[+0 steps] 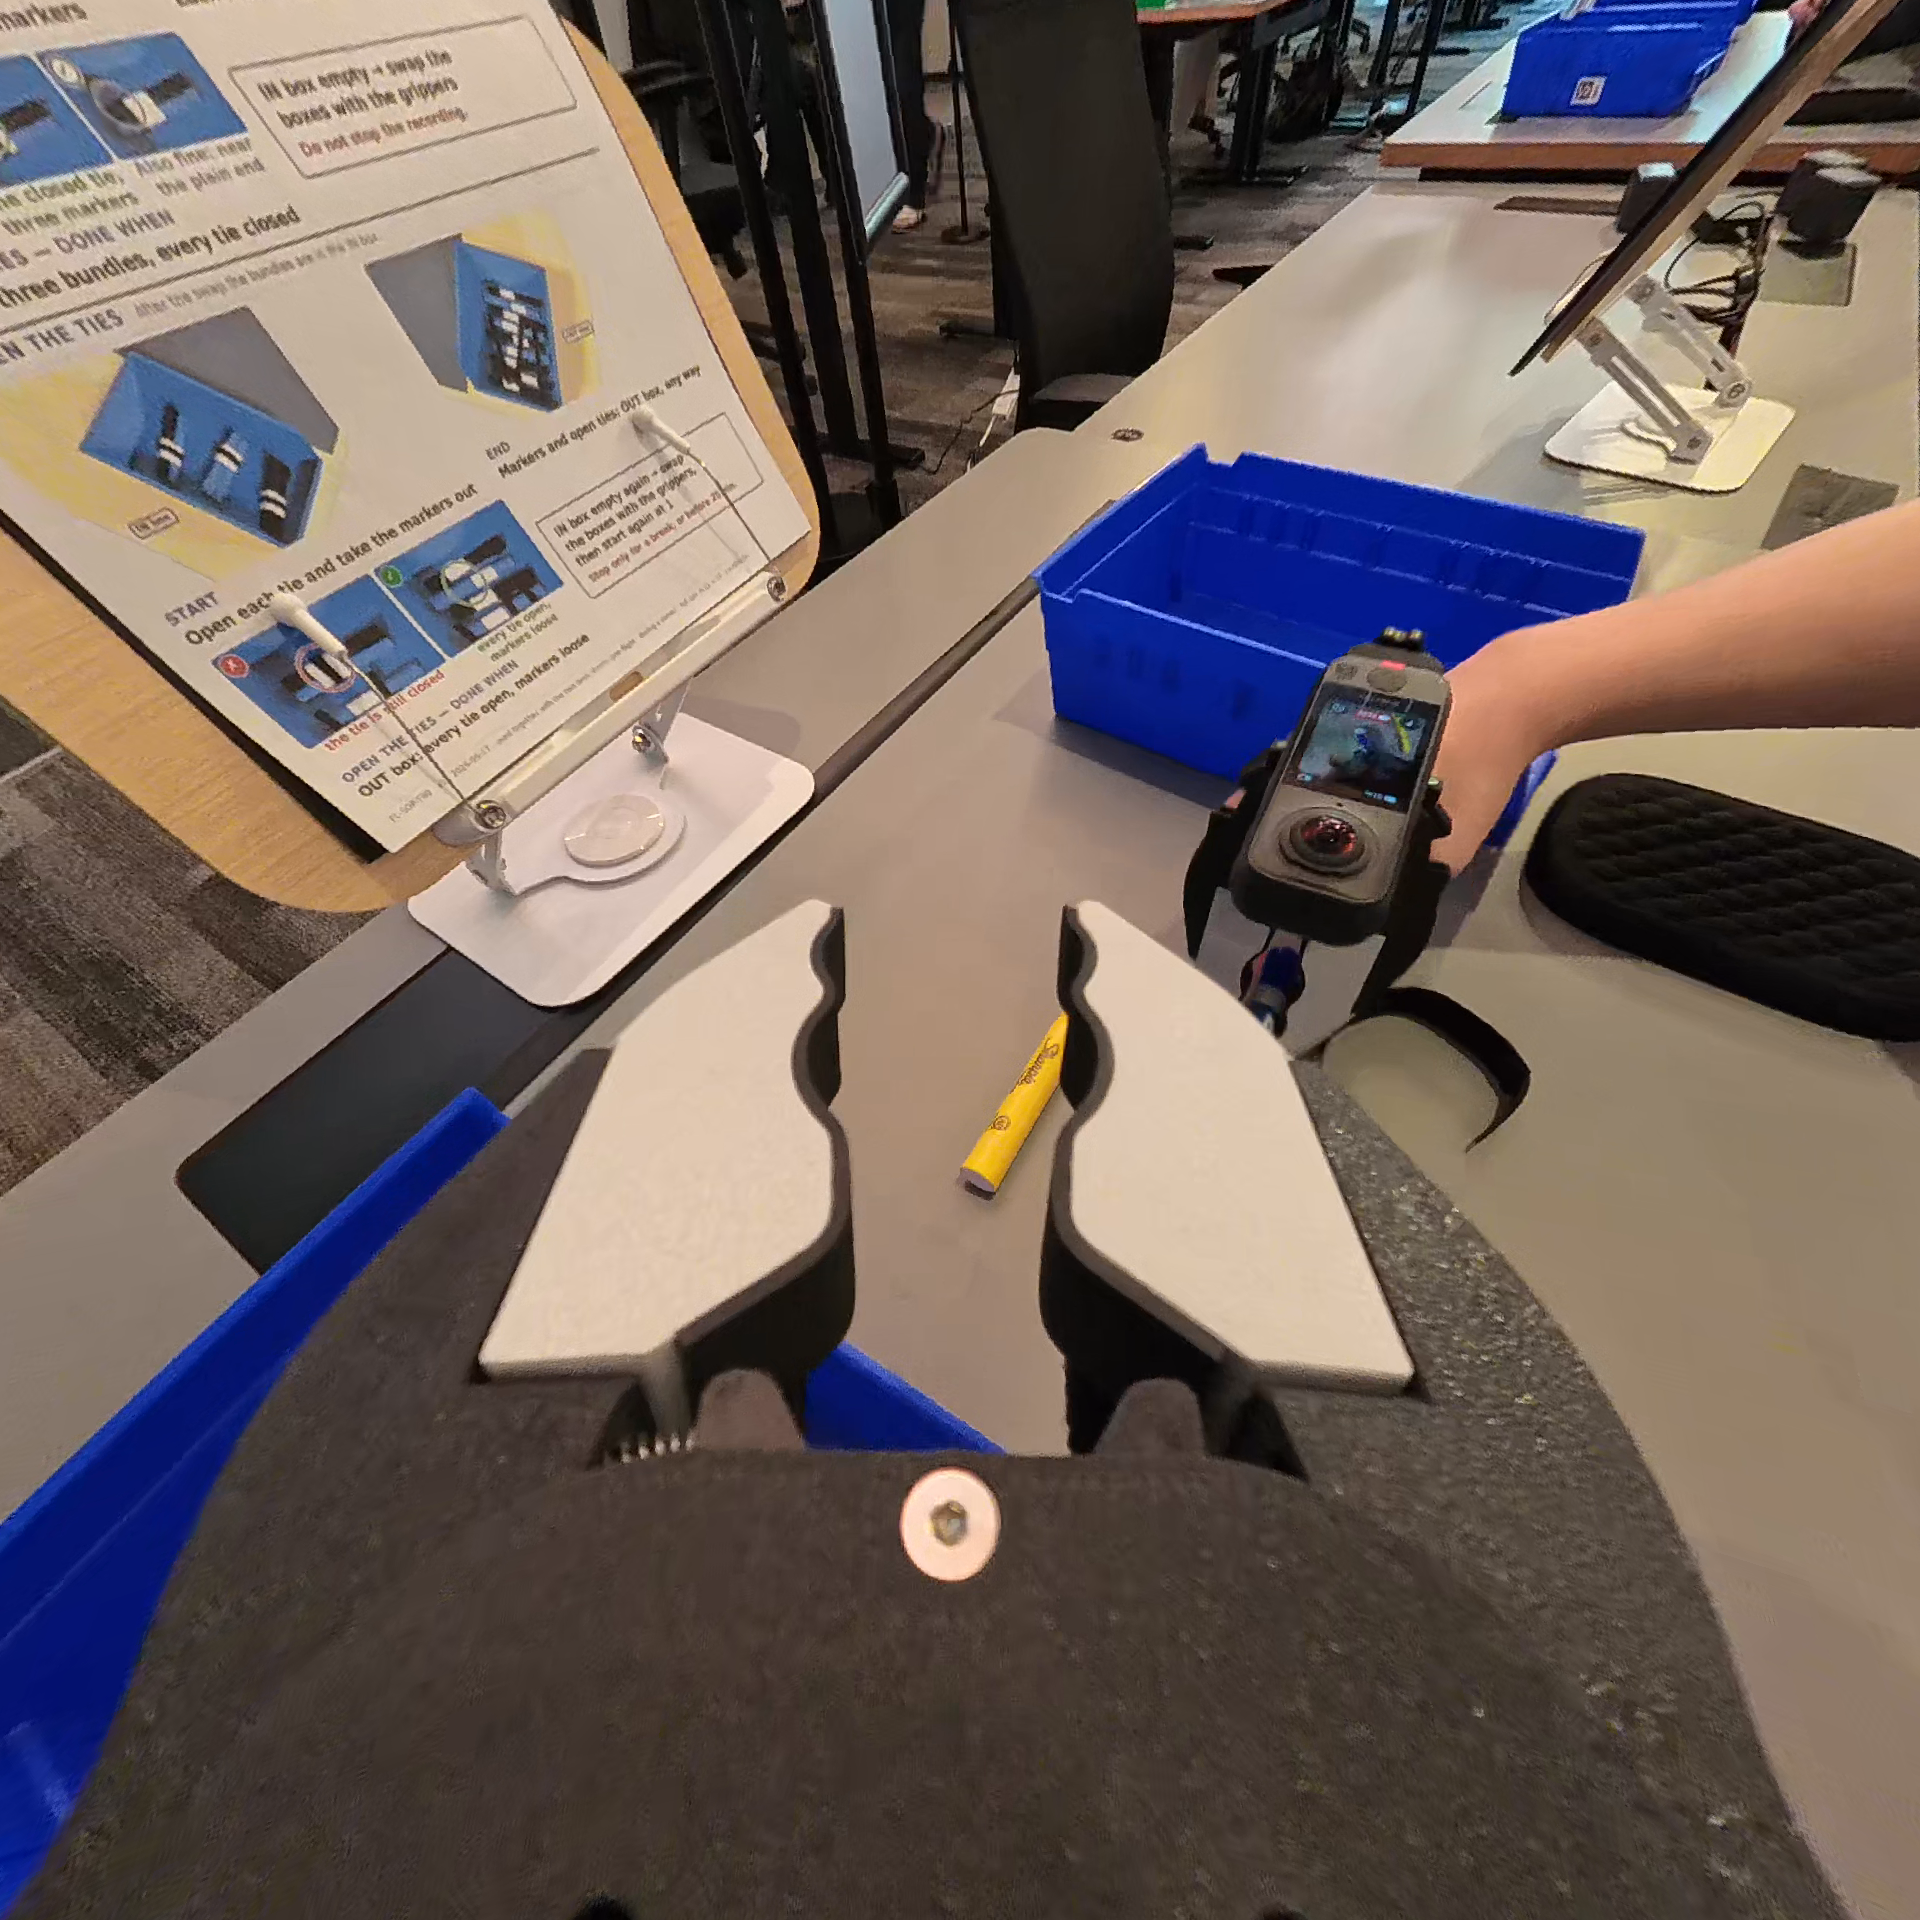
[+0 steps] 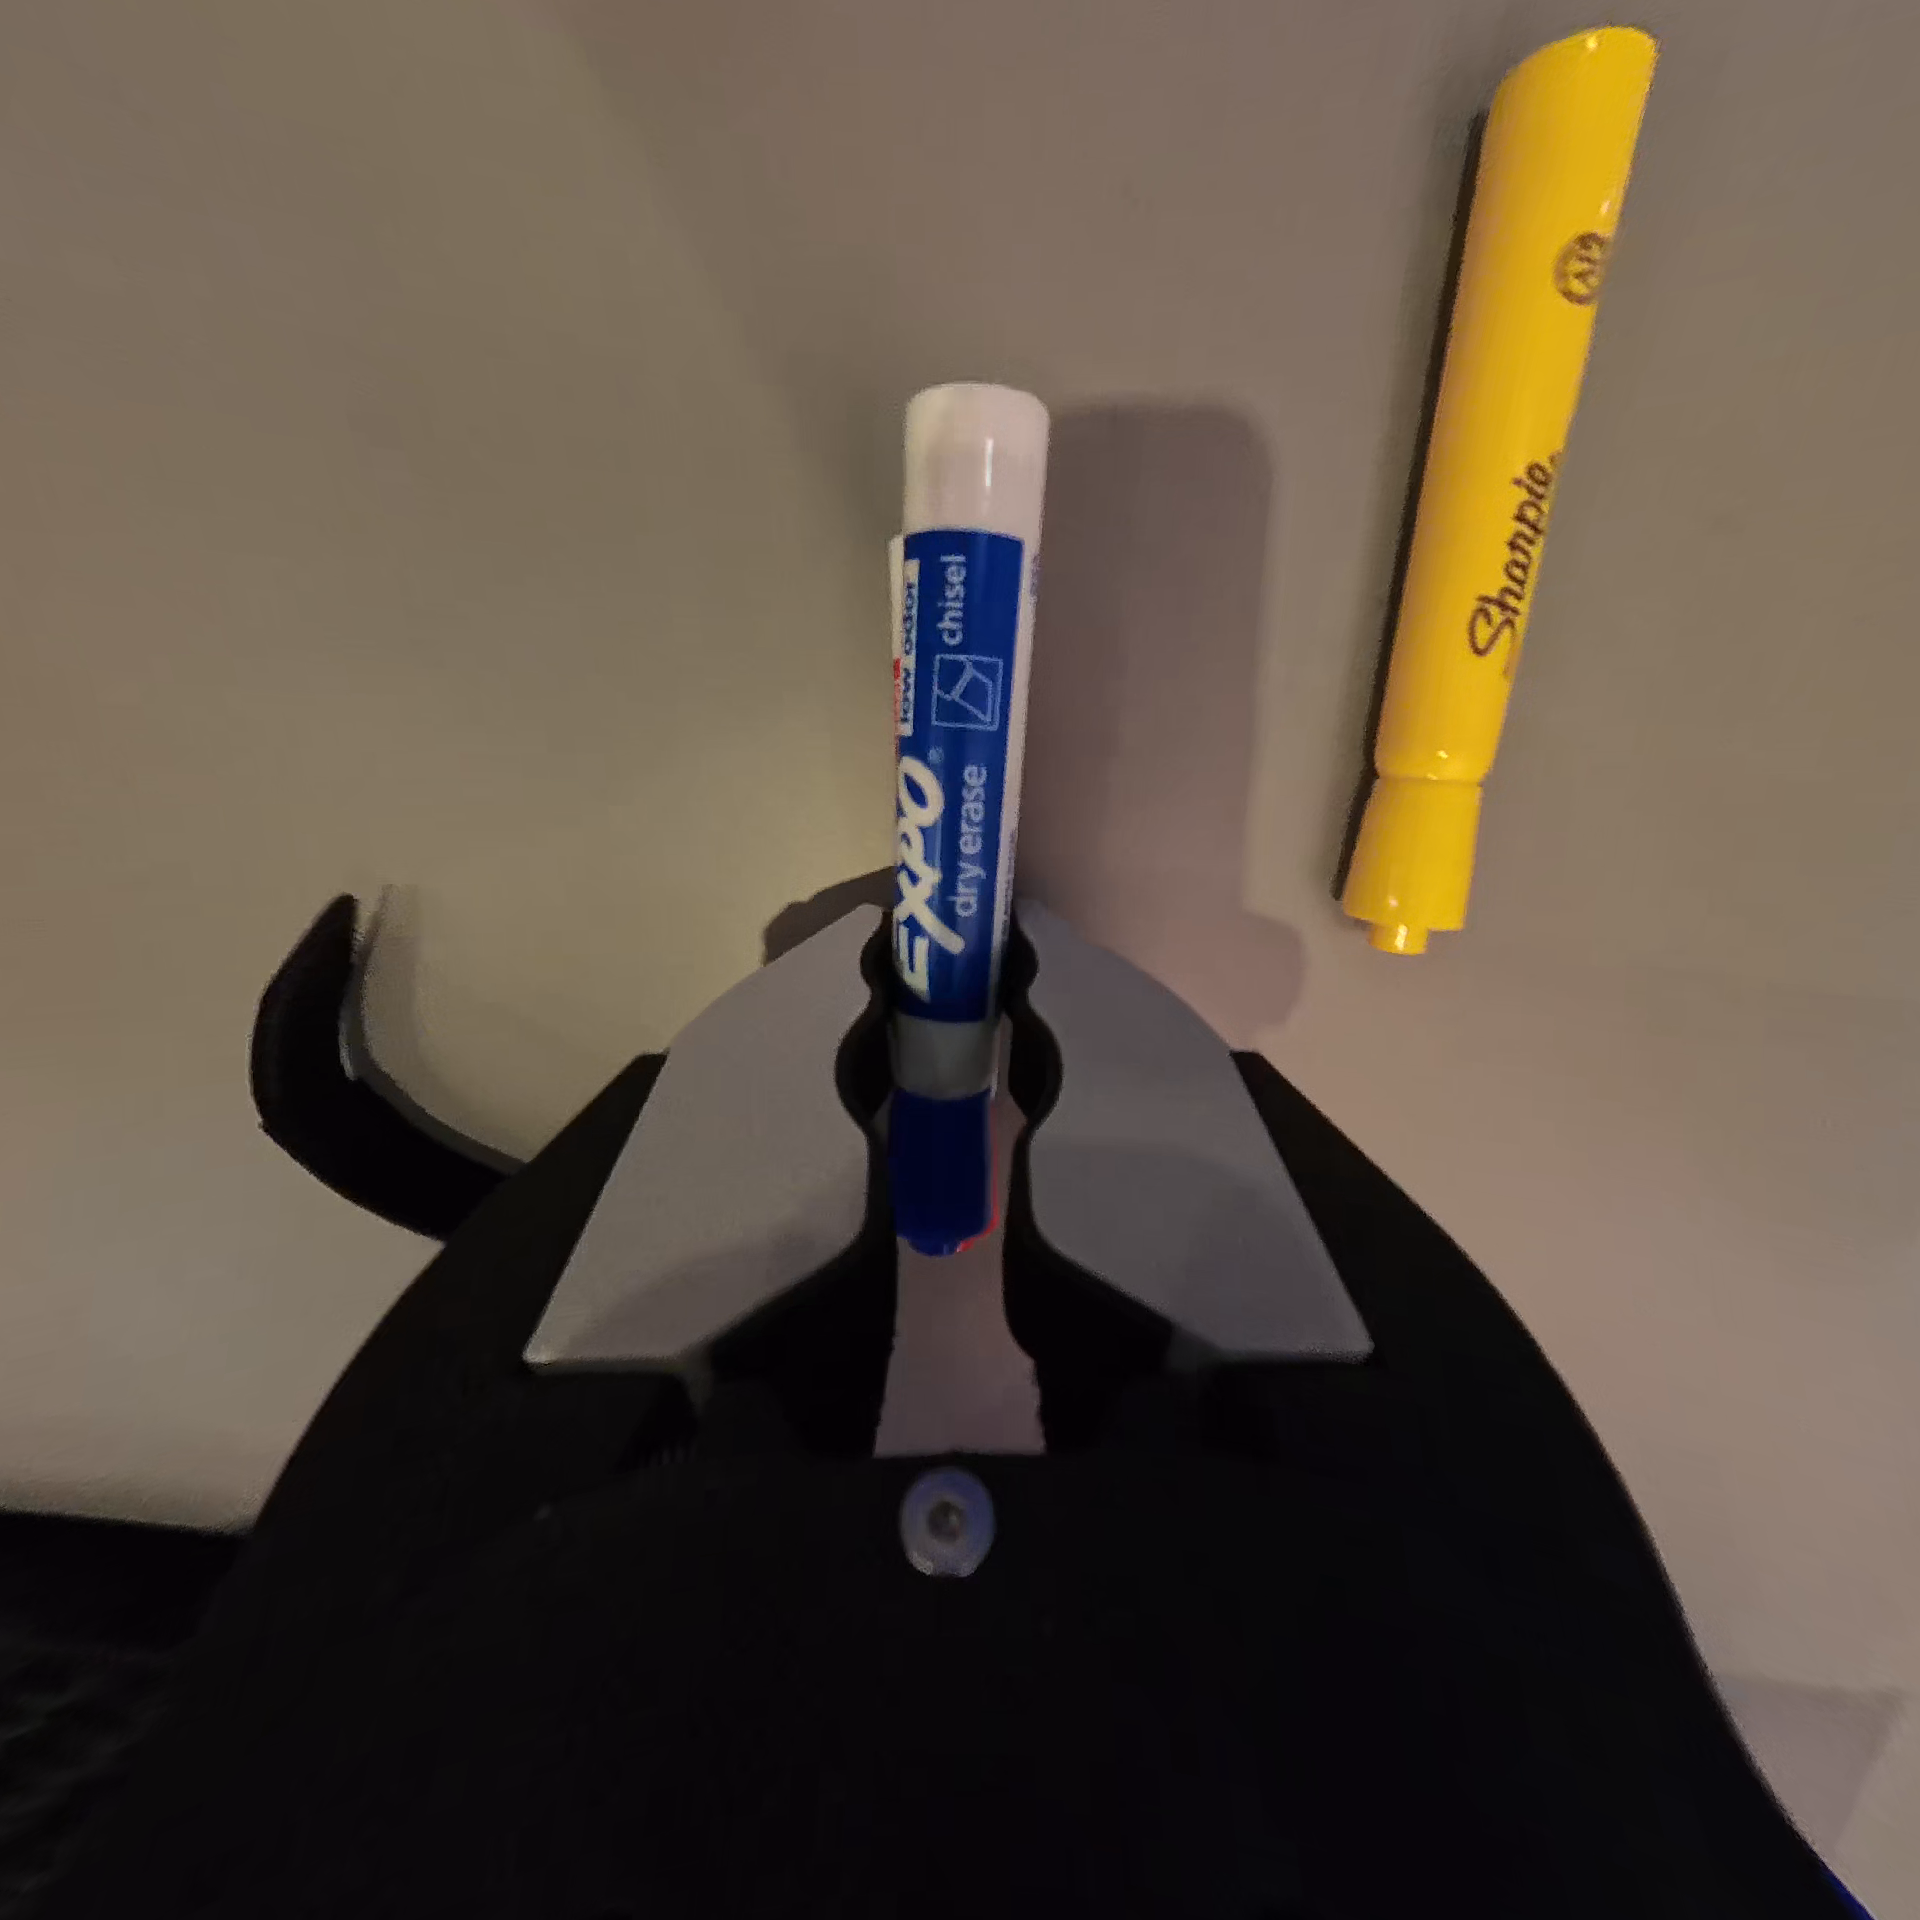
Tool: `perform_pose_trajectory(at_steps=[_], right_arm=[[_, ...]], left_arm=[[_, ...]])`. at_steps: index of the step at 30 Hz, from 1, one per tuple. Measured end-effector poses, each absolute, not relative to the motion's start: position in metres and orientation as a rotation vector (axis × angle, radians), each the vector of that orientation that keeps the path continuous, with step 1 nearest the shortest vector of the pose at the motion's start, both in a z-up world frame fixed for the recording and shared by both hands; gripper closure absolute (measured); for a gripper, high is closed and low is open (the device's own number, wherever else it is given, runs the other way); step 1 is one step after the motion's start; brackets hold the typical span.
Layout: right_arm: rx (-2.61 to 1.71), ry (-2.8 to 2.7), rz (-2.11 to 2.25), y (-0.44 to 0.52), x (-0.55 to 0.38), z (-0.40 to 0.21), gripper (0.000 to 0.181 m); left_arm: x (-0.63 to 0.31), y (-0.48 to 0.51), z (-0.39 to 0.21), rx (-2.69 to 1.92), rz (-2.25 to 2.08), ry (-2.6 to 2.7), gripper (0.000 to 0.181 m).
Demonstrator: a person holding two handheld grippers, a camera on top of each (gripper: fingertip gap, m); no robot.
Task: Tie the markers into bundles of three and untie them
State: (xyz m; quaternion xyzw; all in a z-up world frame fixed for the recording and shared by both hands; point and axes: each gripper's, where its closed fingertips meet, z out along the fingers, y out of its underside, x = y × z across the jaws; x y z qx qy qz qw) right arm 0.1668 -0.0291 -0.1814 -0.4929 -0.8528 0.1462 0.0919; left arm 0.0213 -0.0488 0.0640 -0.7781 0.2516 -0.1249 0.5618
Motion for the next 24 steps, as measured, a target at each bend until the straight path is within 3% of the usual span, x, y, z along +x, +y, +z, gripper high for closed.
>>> perform_pose_trajectory(at_steps=[5, 16, 24], right_arm=[[-1.464, -2.554, 0.346, -0.016, 0.17, -0.176, 0.162], [-1.587, -2.355, 0.683, -0.011, 0.176, -0.138, 0.163], [-1.78, -2.332, 0.812, -0.009, 0.191, -0.116, 0.162]], left_arm=[[0.026, -0.043, 0.054, -1.874, -0.297, 0.59, 0.143], [0.075, -0.034, 0.009, -1.988, -0.427, 0.78, 0.139], [0.123, -0.034, 0.001, -1.666, -0.024, 1.189, 0.128]])
